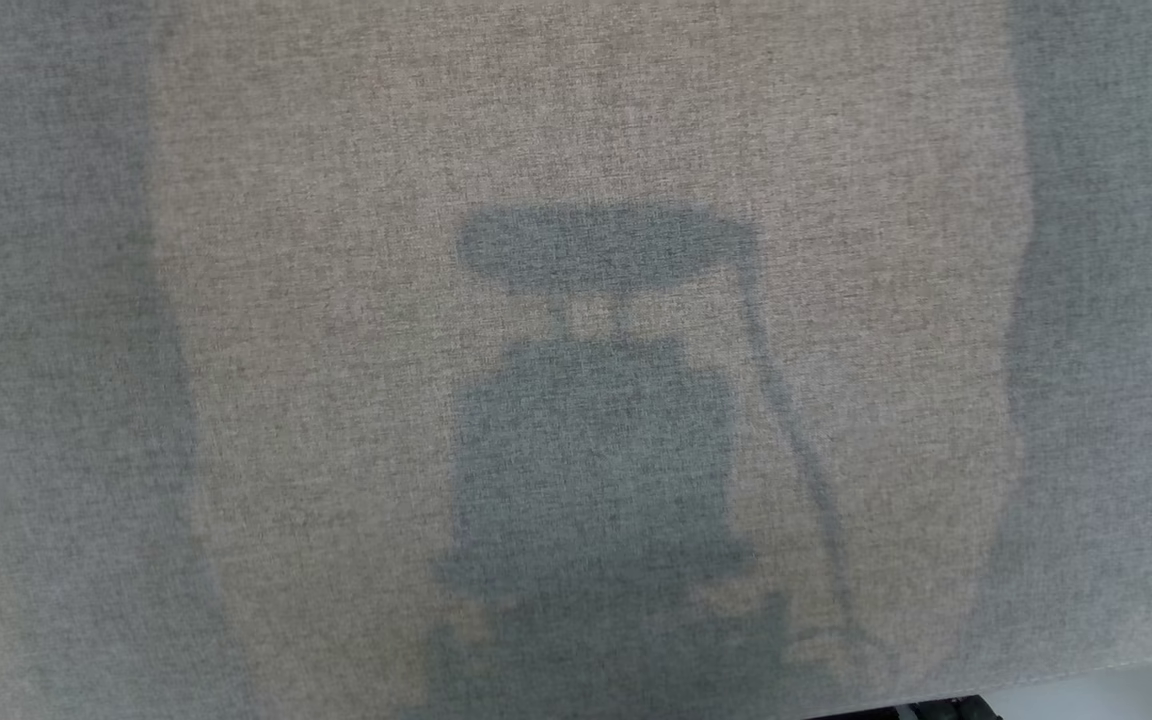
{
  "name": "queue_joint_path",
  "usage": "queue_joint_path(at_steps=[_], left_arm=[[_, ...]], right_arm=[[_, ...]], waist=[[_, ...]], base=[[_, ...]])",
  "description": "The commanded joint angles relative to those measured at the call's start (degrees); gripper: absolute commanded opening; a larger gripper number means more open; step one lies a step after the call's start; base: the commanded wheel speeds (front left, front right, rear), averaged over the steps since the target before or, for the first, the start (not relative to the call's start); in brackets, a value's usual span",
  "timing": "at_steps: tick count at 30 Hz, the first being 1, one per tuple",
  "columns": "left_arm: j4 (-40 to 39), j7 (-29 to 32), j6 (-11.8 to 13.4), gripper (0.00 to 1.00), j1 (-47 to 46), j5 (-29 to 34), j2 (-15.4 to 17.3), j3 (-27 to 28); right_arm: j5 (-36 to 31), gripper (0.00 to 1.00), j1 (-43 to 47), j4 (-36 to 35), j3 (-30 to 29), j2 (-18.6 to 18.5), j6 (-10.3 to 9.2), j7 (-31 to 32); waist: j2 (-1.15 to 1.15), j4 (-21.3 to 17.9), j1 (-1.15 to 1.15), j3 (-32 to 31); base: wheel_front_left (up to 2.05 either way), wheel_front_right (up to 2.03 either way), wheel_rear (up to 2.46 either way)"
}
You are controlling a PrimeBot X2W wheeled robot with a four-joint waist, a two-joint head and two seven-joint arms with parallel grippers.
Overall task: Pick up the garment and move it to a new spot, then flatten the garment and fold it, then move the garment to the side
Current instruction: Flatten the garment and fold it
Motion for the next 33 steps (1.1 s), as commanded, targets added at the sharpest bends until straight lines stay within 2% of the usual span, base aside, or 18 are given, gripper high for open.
queue_joint_path(at_steps=[1, 6, 12, 16, 17, 20, 25, 33], left_arm=[[-0.89, 0.15, -0.36, 0.00, 2.99, -0.87, 0.32, -0.50], [-3.78, 0.51, -0.41, 0.00, 12.00, -3.73, 1.11, -2.49], [-10.19, 0.49, -0.45, 0.00, 25.03, -7.91, 3.11, -4.15], [-11.85, 1.02, -0.46, 0.00, 35.63, -9.11, 4.62, -6.79], [-11.85, 1.02, -0.46, 0.00, 35.63, -9.11, 4.62, -6.79], [-11.51, 0.60, 0.48, 0.00, 45.35, -11.19, 2.92, -8.03], [-10.47, -1.44, 2.20, 0.00, 62.10, -16.66, -0.47, -6.88], [-11.68, -3.59, 4.01, 0.00, 81.91, -23.38, -4.75, -6.70]], right_arm=[[0.27, 0.00, 2.48, 0.34, 3.32, -1.30, -0.03, 0.67], [4.99, 0.00, 8.14, -1.21, 11.34, -5.77, -0.03, 3.48], [12.36, 0.00, 18.32, -7.83, 18.05, -14.01, -0.03, 10.38], [17.01, 0.00, 27.09, -14.07, 19.41, -19.34, -0.03, 16.06], [17.01, 0.00, 27.09, -14.07, 19.41, -19.34, -0.03, 16.06], [19.52, 0.00, 35.01, -17.40, 19.59, -21.99, -0.03, 19.57], [21.04, 0.00, 47.16, -19.64, 18.04, -23.54, -0.04, 21.81], [21.49, 0.00, 61.10, -19.19, 15.73, -21.30, -0.03, 22.85]], waist=[[0.00, 0.12, 0.00, 0.31], [0.00, 1.02, 0.00, -1.18], [0.00, 2.65, 0.00, -6.42], [0.00, 3.24, 0.00, -11.62], [0.00, 3.24, 0.00, -11.62], [0.00, 3.89, 0.00, -16.30], [0.00, 4.72, 0.00, -23.65], [0.00, 6.48, 0.00, -32.29]], base=[[0.00, 0.00, 0.00], [0.00, 0.00, 0.00], [0.00, 0.00, 0.00], [0.00, 0.00, 0.00], [0.00, 0.00, 0.00], [0.00, 0.00, 0.00], [0.00, 0.00, 0.00], [0.00, 0.00, 0.00]])
